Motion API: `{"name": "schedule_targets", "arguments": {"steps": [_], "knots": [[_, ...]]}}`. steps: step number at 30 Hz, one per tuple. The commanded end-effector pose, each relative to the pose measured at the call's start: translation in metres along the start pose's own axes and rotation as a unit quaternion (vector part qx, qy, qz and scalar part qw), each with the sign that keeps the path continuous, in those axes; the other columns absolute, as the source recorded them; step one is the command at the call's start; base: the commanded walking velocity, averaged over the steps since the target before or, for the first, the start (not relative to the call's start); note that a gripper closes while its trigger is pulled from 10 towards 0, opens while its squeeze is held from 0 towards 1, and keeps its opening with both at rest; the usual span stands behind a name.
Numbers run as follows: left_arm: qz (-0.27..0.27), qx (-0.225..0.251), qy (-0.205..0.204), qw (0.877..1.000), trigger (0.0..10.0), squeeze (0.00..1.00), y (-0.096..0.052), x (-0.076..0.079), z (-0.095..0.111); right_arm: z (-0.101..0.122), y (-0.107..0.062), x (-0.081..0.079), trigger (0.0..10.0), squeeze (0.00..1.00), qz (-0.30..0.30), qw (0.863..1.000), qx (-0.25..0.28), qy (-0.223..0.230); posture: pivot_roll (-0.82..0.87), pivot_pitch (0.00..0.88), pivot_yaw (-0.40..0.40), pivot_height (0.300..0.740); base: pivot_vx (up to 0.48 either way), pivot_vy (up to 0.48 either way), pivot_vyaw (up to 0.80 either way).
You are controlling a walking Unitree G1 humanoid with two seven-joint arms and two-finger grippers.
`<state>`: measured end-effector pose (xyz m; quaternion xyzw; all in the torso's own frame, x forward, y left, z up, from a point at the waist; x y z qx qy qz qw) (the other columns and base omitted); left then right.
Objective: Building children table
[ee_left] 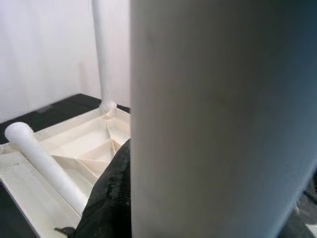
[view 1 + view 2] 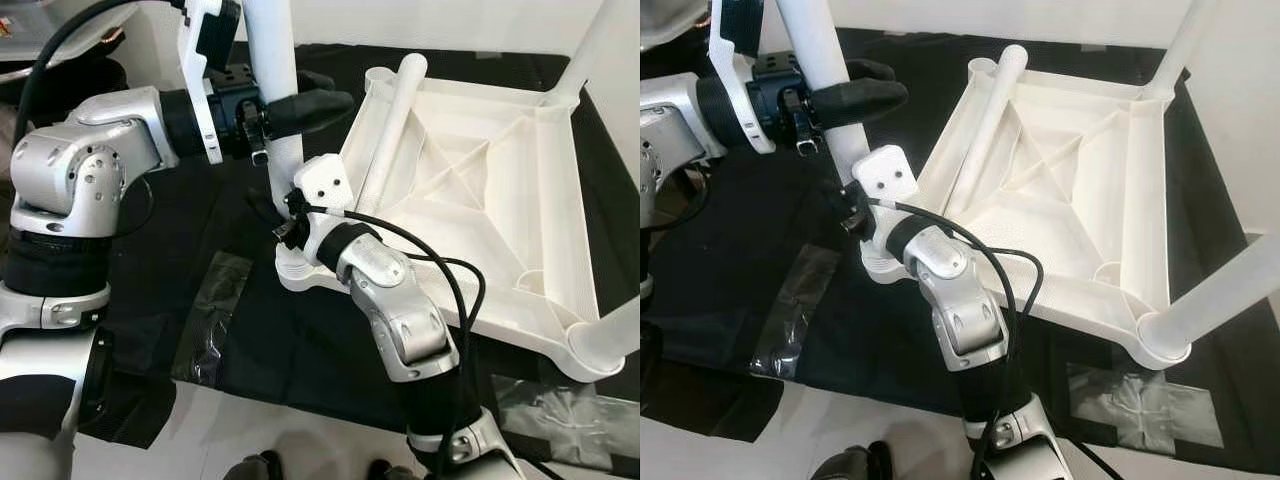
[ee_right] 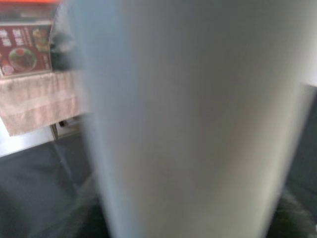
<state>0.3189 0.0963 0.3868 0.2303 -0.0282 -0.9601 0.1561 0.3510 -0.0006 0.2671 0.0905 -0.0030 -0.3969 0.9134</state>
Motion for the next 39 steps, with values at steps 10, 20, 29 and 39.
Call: {"name": "schedule_targets", "arguments": {"steps": [10, 20, 29, 39], "knots": [[-0.102, 0.038, 0.028, 0.994, 0.0, 0.0, 0.015, 0.027, 0.022, 0.049, -0.007, 0.021, 10.0, 0.0, 0.319, 0.947, -0.041, -0.017, 0.06, 0.249, 0.055, 0.74, 0.0, 0.0, 0.0], [-0.11, 0.035, 0.029, 0.993, 0.0, 0.0, 0.014, 0.03, 0.023, 0.047, -0.001, 0.014, 0.0, 0.0, 0.406, 0.909, -0.098, -0.02, 0.08, 0.254, 0.052, 0.74, 0.0, 0.0, 0.0], [-0.112, 0.035, 0.031, 0.993, 0.0, 0.0, 0.015, 0.03, 0.023, 0.045, 0.0, 0.015, 0.0, 0.0, 0.425, 0.899, -0.105, -0.019, 0.08, 0.252, 0.048, 0.74, 0.0, 0.0, 0.0], [-0.09, 0.03, 0.037, 0.995, 10.0, 1.0, 0.016, 0.024, 0.021, 0.034, 0.002, 0.035, 0.0, 0.0, 0.331, 0.939, -0.087, -0.023, 0.04, 0.243, 0.03, 0.74, 0.0, 0.0, 0.0]]}}
Point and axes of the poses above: a point about 5 cm out from each wrist's last joint towards the gripper, its own y axis pointing out of the wrist towards the gripper, its own z axis along the axis of the wrist's last joint, x = y × z, the point moved 3 cm from there along y, pointing out of the wrist towards the gripper, and after that the axes turned 14 degrees about y, right-handed, at the moved point
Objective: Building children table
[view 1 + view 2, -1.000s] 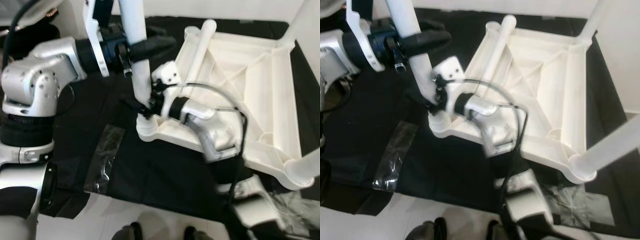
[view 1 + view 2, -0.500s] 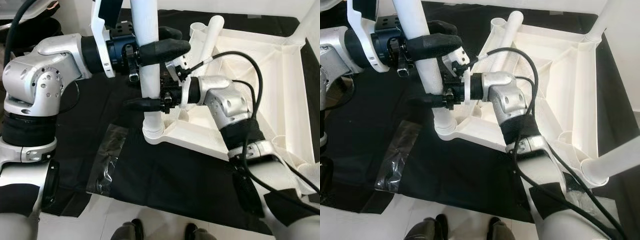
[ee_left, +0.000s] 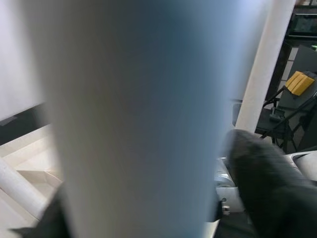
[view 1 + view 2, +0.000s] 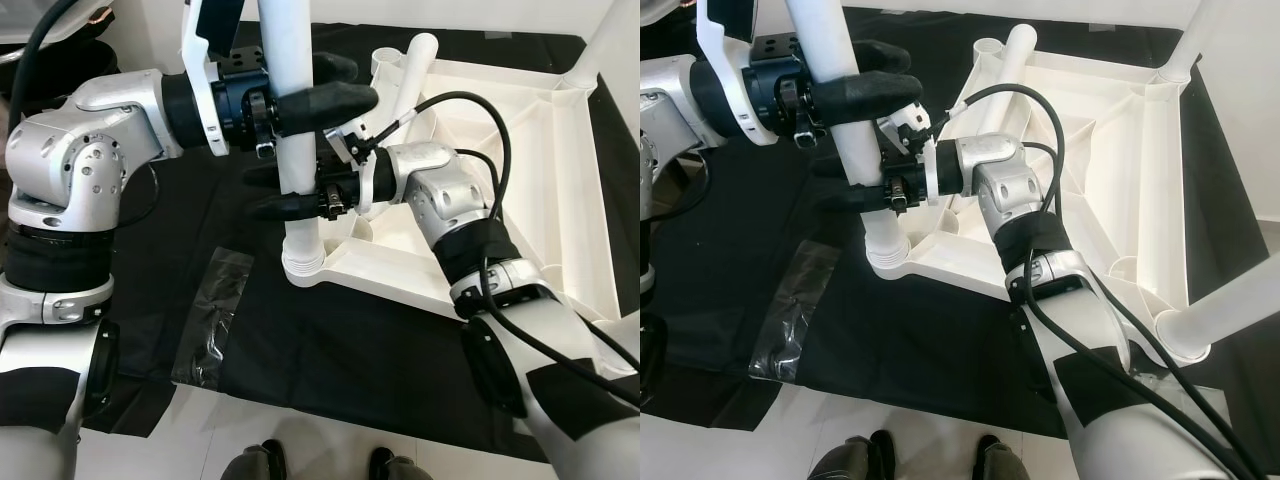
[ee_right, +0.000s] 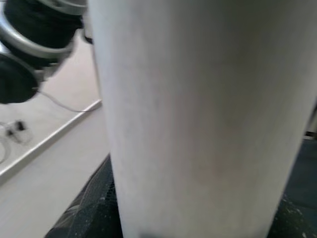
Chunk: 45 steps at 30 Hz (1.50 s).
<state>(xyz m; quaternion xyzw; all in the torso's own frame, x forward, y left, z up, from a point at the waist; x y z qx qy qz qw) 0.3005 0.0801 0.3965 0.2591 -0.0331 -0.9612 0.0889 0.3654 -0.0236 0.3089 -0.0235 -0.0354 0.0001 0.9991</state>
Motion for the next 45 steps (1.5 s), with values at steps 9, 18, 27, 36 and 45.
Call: {"name": "schedule_targets", "arguments": {"steps": [9, 18, 27, 36, 45], "knots": [[-0.009, -0.004, 0.009, 1.0, 10.0, 0.0, 0.004, 0.002, 0.002, -0.082, 0.009, -0.01, 0.0, 0.0, -0.42, 0.897, 0.03, 0.137, 0.04, 0.255, 0.022, 0.74, 0.0, 0.0, 0.0], [-0.003, -0.01, 0.011, 1.0, 10.0, 0.0, 0.006, -0.003, -0.002, -0.091, 0.02, -0.009, 0.0, 0.0, -0.438, 0.884, 0.041, 0.16, 0.03, 0.224, 0.043, 0.74, 0.0, 0.0, 0.0], [-0.012, -0.011, 0.008, 1.0, 0.0, 0.0, 0.006, -0.002, -0.001, -0.059, 0.01, -0.001, 10.0, 0.0, -0.413, 0.902, 0.065, 0.108, 0.04, 0.23, 0.053, 0.74, 0.0, 0.0, 0.0], [-0.014, -0.008, 0.008, 1.0, 0.0, 0.0, 0.007, -0.003, 0.0, -0.018, -0.006, -0.008, 10.0, 1.0, -0.244, 0.966, 0.076, 0.049, 0.04, 0.23, 0.058, 0.74, 0.0, 0.0, 0.0], [-0.02, -0.01, 0.007, 1.0, 0.0, 0.0, 0.008, -0.002, 0.0, -0.012, -0.016, 0.005, 10.0, 0.0, -0.101, 0.995, -0.006, 0.008, 0.07, 0.242, 0.062, 0.74, 0.0, 0.0, 0.0]]}}
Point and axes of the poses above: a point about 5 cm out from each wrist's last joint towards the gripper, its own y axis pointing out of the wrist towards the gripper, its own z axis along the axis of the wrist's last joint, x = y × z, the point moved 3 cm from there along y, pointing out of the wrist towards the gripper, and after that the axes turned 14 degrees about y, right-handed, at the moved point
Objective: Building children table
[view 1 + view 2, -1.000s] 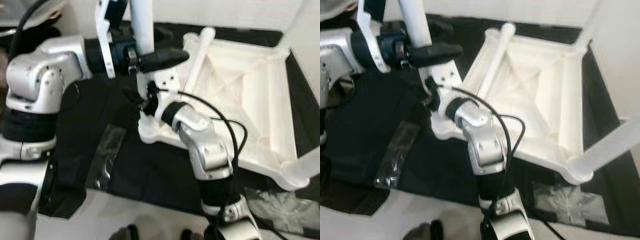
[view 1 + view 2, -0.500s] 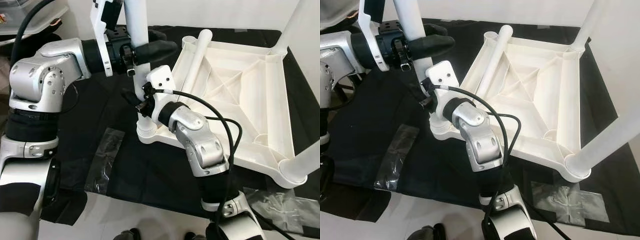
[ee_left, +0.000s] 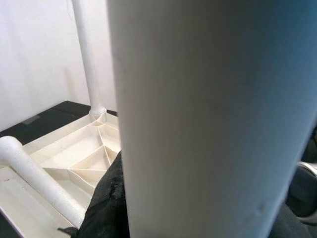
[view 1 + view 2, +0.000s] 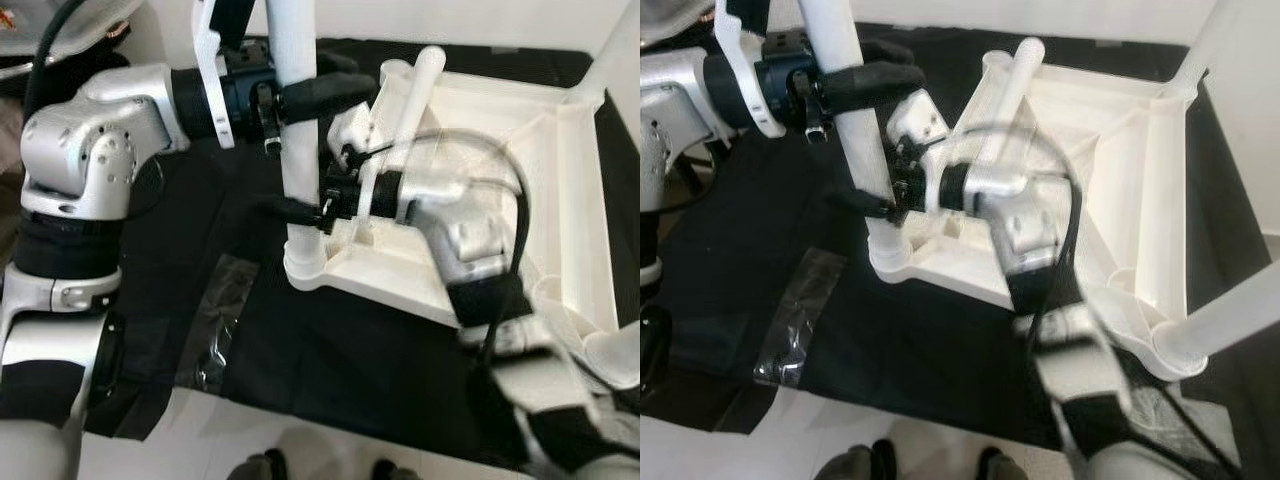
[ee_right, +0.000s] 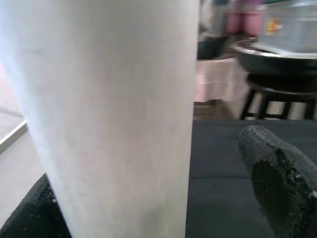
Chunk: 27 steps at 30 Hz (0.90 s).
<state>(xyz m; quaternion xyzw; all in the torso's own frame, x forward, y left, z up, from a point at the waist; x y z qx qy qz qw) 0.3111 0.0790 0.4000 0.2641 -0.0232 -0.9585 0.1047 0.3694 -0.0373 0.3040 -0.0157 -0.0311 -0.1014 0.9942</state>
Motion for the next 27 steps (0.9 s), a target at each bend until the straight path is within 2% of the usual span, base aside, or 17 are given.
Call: {"name": "schedule_targets", "arguments": {"steps": [1, 4, 5, 11, 20, 21, 23, 25, 26, 27], "knots": [[-0.035, 0.003, 0.001, 0.999, 0.0, 0.0, 0.004, 0.009, 0.003, -0.008, 0.0, 0.005, 10.0, 0.0, -0.001, 1.0, -0.027, -0.013, 0.07, 0.246, 0.061, 0.74, 0.0, 0.0, 0.0], [-0.036, 0.003, 0.001, 0.999, 0.0, 0.0, 0.004, 0.01, 0.004, -0.007, 0.004, 0.006, 10.0, 0.0, 0.002, 0.999, -0.037, -0.018, 0.07, 0.249, 0.061, 0.74, 0.0, 0.0, 0.0], [-0.038, 0.003, 0.001, 0.999, 0.0, 0.0, 0.004, 0.01, 0.004, -0.006, 0.007, 0.005, 0.0, 0.0, 0.015, 0.999, -0.04, -0.014, 0.08, 0.251, 0.06, 0.74, 0.0, 0.0, 0.0], [-0.047, 0.003, 0.003, 0.999, 0.0, 0.0, 0.005, 0.013, 0.005, -0.004, 0.011, 0.002, 0.0, 0.0, 0.068, 0.996, -0.053, -0.014, 0.08, 0.256, 0.059, 0.74, 0.0, 0.0, 0.0], [-0.044, 0.004, 0.012, 0.999, 0.0, 0.0, 0.005, 0.012, 0.005, -0.004, 0.009, 0.006, 0.0, 0.0, 0.072, 0.996, -0.053, -0.016, 0.07, 0.253, 0.059, 0.74, 0.0, 0.0, 0.0], [-0.05, 0.005, 0.007, 0.999, 10.0, 1.0, 0.005, 0.013, 0.005, -0.005, 0.008, 0.008, 0.0, 0.0, 0.064, 0.997, -0.049, -0.016, 0.06, 0.248, 0.057, 0.74, 0.0, 0.0, 0.0], [-0.046, 0.002, 0.016, 0.999, 10.0, 1.0, 0.006, 0.013, 0.004, -0.005, 0.006, 0.011, 0.0, 0.0, 0.049, 0.998, -0.044, -0.017, 0.06, 0.248, 0.056, 0.74, 0.0, 0.0, 0.0], [-0.046, 0.002, 0.016, 0.999, 10.0, 1.0, 0.006, 0.013, 0.004, -0.005, 0.006, 0.011, 0.0, 0.0, 0.049, 0.998, -0.044, -0.017, 0.06, 0.248, 0.056, 0.74, 0.0, 0.0, 0.0], [-0.038, 0.005, 0.007, 0.999, 10.0, 1.0, 0.006, 0.011, 0.003, -0.005, 0.003, 0.015, 0.0, 0.0, 0.025, 0.999, -0.035, -0.017, 0.05, 0.248, 0.048, 0.74, 0.0, 0.0, 0.0], [-0.038, 0.005, 0.007, 0.999, 10.0, 1.0, 0.006, 0.011, 0.003, -0.005, 0.003, 0.015, 0.0, 0.0, 0.025, 0.999, -0.035, -0.017, 0.05, 0.248, 0.048, 0.74, 0.0, 0.0, 0.0]]}}
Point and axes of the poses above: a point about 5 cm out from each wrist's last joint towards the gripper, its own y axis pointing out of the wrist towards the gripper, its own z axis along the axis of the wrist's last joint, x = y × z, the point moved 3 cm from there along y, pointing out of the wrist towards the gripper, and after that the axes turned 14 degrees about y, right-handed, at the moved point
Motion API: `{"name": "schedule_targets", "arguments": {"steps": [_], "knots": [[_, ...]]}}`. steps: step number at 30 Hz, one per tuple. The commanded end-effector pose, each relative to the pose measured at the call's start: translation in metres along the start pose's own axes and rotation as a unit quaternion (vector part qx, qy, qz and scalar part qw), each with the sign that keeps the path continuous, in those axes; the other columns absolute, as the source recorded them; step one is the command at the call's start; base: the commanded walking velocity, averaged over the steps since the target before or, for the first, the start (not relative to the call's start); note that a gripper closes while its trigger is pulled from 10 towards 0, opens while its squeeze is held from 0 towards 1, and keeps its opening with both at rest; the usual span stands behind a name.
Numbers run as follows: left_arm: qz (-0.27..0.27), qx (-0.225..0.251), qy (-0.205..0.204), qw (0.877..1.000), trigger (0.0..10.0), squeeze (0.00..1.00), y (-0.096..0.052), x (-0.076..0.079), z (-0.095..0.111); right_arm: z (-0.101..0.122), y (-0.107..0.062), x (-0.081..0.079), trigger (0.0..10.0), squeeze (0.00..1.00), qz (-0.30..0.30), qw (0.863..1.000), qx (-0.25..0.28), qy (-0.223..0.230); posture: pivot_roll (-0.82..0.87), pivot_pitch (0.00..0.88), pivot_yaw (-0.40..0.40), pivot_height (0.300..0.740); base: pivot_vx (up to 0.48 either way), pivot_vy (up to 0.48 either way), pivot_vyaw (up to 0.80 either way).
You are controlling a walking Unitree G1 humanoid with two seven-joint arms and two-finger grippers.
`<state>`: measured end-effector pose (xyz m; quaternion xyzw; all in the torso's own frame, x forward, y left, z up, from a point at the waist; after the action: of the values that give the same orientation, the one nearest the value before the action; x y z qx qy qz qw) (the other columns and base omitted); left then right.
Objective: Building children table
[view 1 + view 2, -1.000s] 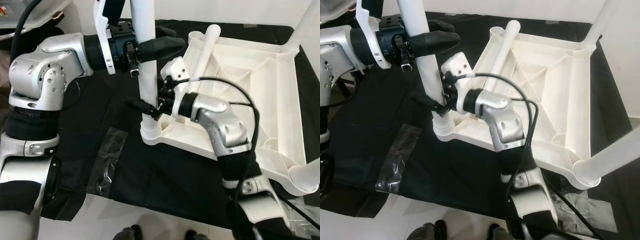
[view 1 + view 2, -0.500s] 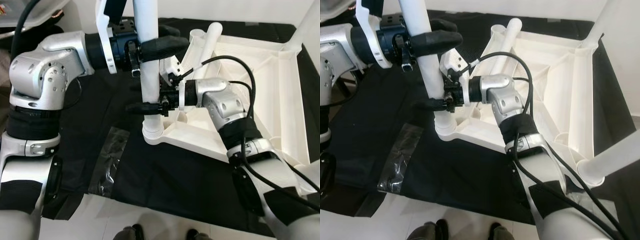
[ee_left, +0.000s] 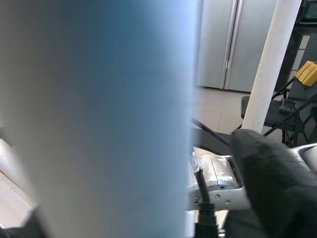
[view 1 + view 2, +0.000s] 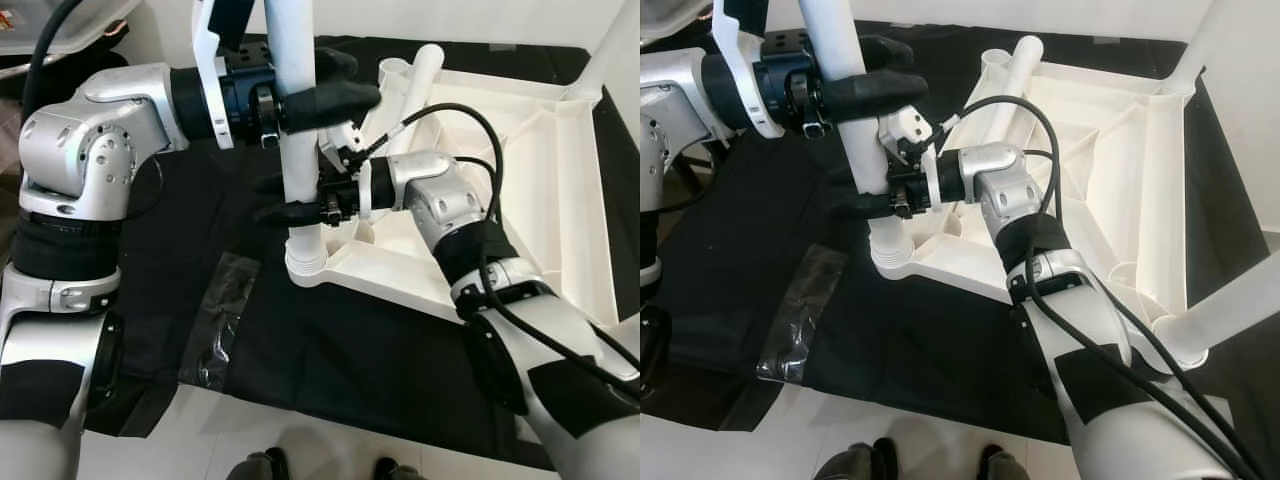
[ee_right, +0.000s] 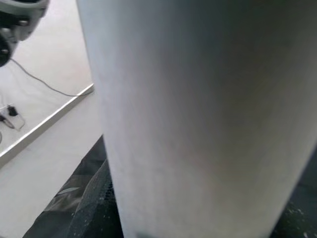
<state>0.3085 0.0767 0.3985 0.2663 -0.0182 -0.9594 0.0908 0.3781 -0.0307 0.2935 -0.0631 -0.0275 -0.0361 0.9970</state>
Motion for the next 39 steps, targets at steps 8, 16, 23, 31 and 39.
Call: {"name": "schedule_targets", "arguments": {"steps": [8, 16, 23, 31, 39], "knots": [[0.009, -0.003, -0.006, 1.0, 10.0, 0.0, 0.004, -0.003, 0.001, -0.098, 0.033, -0.036, 0.0, 0.0, -0.419, 0.893, 0.043, 0.158, 0.04, 0.262, 0.034, 0.74, 0.0, 0.0, 0.0], [0.014, 0.0, -0.004, 1.0, 10.0, 0.0, 0.005, -0.005, -0.001, -0.075, 0.028, -0.005, 0.0, 0.0, -0.441, 0.882, 0.08, 0.146, 0.02, 0.215, 0.033, 0.74, 0.0, 0.0, 0.0], [0.025, -0.01, -0.006, 1.0, 0.0, 0.0, 0.004, -0.006, -0.002, -0.065, 0.032, -0.016, 10.0, 0.0, -0.433, 0.888, 0.071, 0.134, 0.03, 0.217, 0.04, 0.74, 0.0, 0.0, 0.0], [0.017, -0.007, -0.006, 1.0, 0.0, 0.0, 0.004, -0.005, -0.002, -0.019, 0.017, -0.016, 10.0, 1.0, -0.287, 0.946, 0.131, 0.075, 0.03, 0.219, 0.045, 0.74, 0.0, 0.0, 0.0], [0.011, -0.007, -0.008, 1.0, 0.0, 0.0, 0.004, -0.003, -0.002, -0.003, -0.002, -0.018, 10.0, 0.0, -0.095, 0.993, 0.076, -0.006, 0.05, 0.223, 0.049, 0.74, 0.0, 0.0, 0.0]]}}
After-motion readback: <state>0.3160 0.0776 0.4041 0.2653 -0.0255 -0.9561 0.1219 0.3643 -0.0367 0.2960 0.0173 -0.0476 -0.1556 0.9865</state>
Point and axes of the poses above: a point about 5 cm out from each wrist's last joint towards the gripper, its own y axis pointing out of the wrist towards the gripper, its own z axis along the axis of the wrist's last joint, x = y × z, the point moved 3 cm from there along y, pointing out of the wrist towards the gripper, and after that the axes turned 14 degrees about y, right-handed, at the moved point
